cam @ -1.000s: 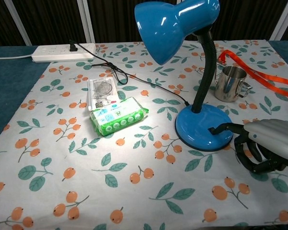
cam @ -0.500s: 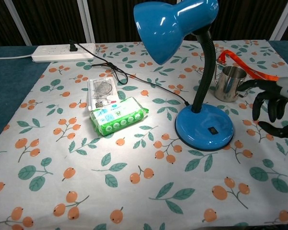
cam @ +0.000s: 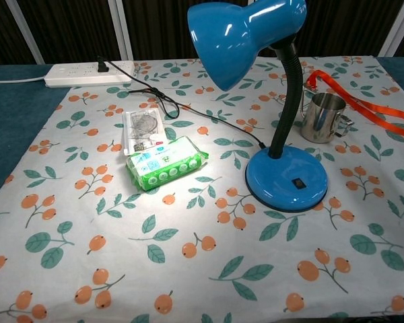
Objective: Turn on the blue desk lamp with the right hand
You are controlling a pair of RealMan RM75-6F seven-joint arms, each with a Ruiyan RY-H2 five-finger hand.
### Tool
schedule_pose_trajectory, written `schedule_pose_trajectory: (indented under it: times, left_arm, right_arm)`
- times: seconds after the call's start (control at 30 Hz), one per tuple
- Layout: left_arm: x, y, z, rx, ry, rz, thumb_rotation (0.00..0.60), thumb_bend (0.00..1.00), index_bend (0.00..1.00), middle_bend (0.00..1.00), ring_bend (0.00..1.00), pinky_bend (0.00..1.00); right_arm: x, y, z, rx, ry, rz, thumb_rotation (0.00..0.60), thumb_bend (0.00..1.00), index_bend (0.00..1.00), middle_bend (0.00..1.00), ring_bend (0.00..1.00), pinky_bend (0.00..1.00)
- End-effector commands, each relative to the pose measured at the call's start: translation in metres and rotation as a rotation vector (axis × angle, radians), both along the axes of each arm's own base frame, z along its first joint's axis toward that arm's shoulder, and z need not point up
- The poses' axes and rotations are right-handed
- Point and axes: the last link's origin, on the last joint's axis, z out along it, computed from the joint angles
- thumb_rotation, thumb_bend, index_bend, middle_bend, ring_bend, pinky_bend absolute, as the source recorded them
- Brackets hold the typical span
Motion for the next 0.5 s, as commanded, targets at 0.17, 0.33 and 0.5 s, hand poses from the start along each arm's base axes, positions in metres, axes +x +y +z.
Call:
schedule_pose_trajectory:
  times: [0.17, 0.33, 0.5]
  left_arm:
    - [0.0, 0.0, 0.0, 0.003, 0.002, -0.002, 0.6, 0.36, 0.07, 0.04, 0.07, 0.0]
    - [-0.001, 0.0, 0.0, 0.001, 0.009, -0.002, 0.6, 0.36, 0.07, 0.04, 0.07, 0.0]
    - [-0.001, 0.0, 0.0, -0.001, 0.025, -0.006, 0.6, 0.36, 0.07, 0.04, 0.07, 0.0]
  right_arm:
    - [-0.032, 0.034, 0.004, -0.135, 0.042, 0.067, 0.6, 0.21, 0.1, 0.12, 0.14, 0.14]
    - [-0.042, 0.037, 0.002, -0.118, 0.005, 0.058, 0.6, 0.21, 0.1, 0.12, 0.14, 0.14]
    - [-0.046, 0.035, 0.005, -0.13, 0.038, 0.07, 0.6, 0.21, 0.09, 0.12, 0.14, 0.14]
